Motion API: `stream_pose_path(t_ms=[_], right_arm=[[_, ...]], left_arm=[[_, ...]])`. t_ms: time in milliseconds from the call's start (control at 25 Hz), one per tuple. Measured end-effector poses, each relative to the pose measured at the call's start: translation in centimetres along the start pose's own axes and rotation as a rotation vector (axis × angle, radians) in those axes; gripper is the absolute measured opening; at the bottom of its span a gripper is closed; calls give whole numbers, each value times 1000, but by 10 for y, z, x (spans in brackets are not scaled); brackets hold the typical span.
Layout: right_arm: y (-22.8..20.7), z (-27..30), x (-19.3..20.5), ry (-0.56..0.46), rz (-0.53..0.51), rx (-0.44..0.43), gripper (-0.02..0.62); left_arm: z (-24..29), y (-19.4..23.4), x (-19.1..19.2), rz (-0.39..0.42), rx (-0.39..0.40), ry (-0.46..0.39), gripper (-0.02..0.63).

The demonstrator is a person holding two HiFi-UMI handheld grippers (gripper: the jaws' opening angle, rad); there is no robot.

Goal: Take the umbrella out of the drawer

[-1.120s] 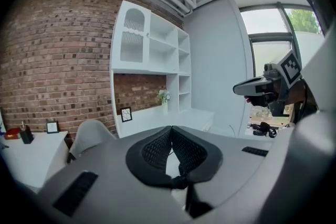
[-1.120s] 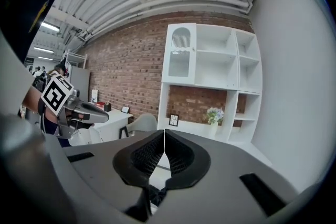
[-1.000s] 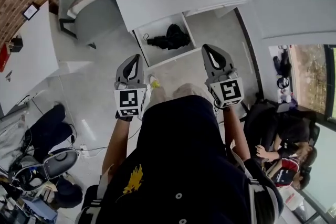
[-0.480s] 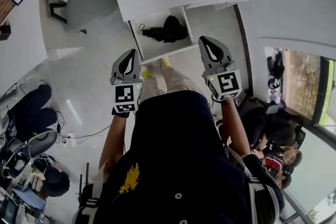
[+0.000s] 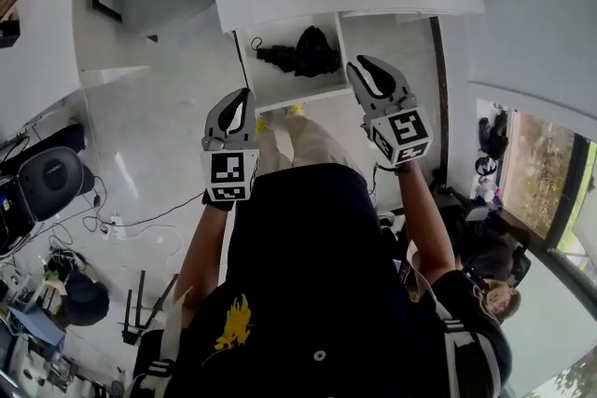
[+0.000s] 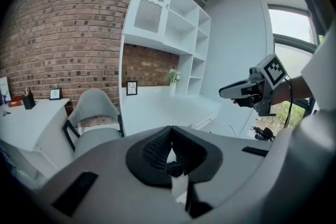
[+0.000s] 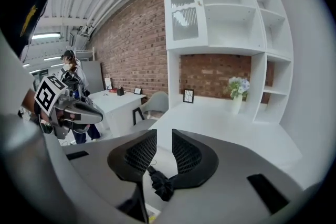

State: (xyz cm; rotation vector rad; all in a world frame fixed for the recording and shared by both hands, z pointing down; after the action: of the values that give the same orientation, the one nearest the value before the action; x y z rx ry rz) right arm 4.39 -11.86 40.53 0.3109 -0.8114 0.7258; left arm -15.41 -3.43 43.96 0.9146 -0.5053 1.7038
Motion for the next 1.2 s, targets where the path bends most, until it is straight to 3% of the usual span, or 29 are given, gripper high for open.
stream_pose_path(t_ms=[320,560,720,1000,1200], right_arm=[[-9,55,33,95,-17,-83,210],[-11,87,54,152,-44,-124,259],[-6,106,66,202,-97,-171,325],[-3,140,101,323,-171,-226,361],[1,172,125,403,-159,-285,370]], left_arm=[[20,-6,9,32,5,32,17],[28,-7,10,0,-4,19,18],[30,-12,23,-14,-8,39,17],[28,-16,50,-17,-19,94,17],[29,-10,59,-43,-43,107,17]])
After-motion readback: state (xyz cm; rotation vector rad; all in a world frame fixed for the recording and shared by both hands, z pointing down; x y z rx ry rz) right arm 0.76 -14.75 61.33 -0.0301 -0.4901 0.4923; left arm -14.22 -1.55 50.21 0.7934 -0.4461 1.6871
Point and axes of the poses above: the fingertips, and each gripper's own axes: z forward along the fingers, y to its left, x out of its underside, the point moved 2 cm from there along -z, backward along the fingers, and after that the axes turned 10 degrees about y, right-handed, at the moved point
